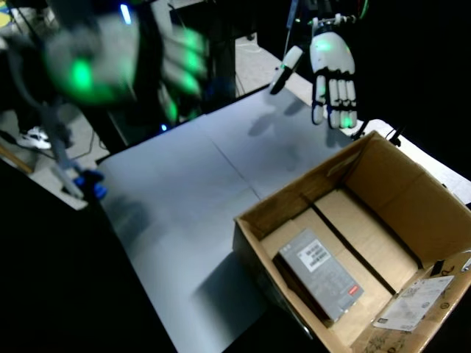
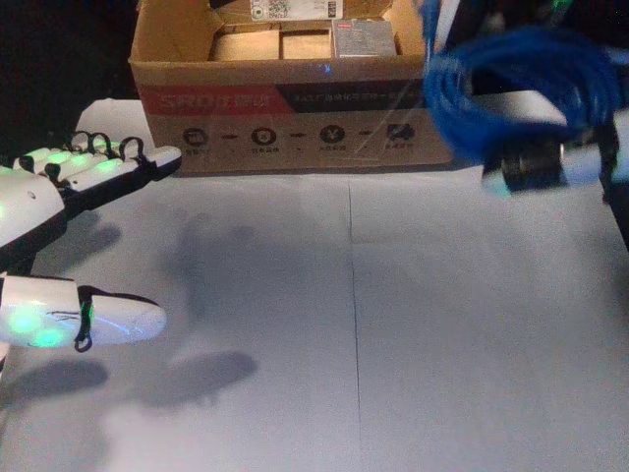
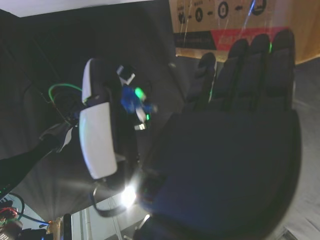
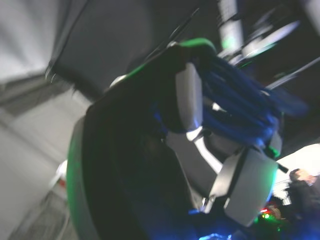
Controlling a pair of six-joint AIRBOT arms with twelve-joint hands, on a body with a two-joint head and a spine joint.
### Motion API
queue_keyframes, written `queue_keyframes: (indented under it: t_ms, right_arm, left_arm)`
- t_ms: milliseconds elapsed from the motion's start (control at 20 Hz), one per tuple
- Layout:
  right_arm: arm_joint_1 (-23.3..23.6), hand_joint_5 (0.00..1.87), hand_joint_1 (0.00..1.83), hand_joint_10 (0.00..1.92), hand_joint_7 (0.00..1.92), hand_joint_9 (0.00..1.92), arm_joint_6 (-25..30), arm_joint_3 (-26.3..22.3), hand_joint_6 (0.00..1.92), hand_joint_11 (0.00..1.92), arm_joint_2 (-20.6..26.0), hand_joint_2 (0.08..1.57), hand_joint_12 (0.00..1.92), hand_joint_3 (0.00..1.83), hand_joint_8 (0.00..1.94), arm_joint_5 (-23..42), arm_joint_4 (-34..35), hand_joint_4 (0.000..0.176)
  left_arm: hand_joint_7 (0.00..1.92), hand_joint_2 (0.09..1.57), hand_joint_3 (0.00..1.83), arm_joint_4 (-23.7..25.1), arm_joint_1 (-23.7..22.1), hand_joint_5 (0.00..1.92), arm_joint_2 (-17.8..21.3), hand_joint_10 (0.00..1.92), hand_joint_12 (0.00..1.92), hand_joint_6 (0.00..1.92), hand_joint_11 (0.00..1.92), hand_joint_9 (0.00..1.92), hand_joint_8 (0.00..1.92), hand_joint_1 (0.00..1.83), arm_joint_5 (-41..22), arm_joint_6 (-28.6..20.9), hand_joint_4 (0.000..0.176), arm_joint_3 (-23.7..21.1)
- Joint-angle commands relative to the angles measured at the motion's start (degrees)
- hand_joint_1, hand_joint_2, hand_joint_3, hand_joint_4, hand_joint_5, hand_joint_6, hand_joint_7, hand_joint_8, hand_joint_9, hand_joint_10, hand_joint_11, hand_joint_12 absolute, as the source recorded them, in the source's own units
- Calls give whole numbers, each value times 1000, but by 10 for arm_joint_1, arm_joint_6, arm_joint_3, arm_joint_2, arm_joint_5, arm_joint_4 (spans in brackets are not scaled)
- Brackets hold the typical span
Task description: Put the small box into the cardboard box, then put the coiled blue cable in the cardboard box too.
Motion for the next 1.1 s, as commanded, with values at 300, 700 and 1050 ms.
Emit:
queue_keyframes:
  t_ms: [300,700,1050]
  right_arm:
    - [87,847,1563,1921,1204,1506,2,105,1850,1589,-99,1184,1921,0,1941,4,74,0]
    - [161,896,1757,1921,1142,1387,2,315,1921,1487,-279,1095,1921,0,1941,-194,131,176]
    - [170,436,640,1112,249,332,2,396,87,176,-345,1001,1462,0,807,-264,131,64]
  left_arm:
    - [81,913,0,-4,-5,40,-10,7,15,2,36,78,4,380,-66,-4,176,7]
    - [73,900,1,25,-25,74,-23,5,14,1,25,58,3,429,-46,-4,176,18]
    - [44,887,0,43,-40,72,-35,0,10,2,12,38,0,474,-29,-7,176,26]
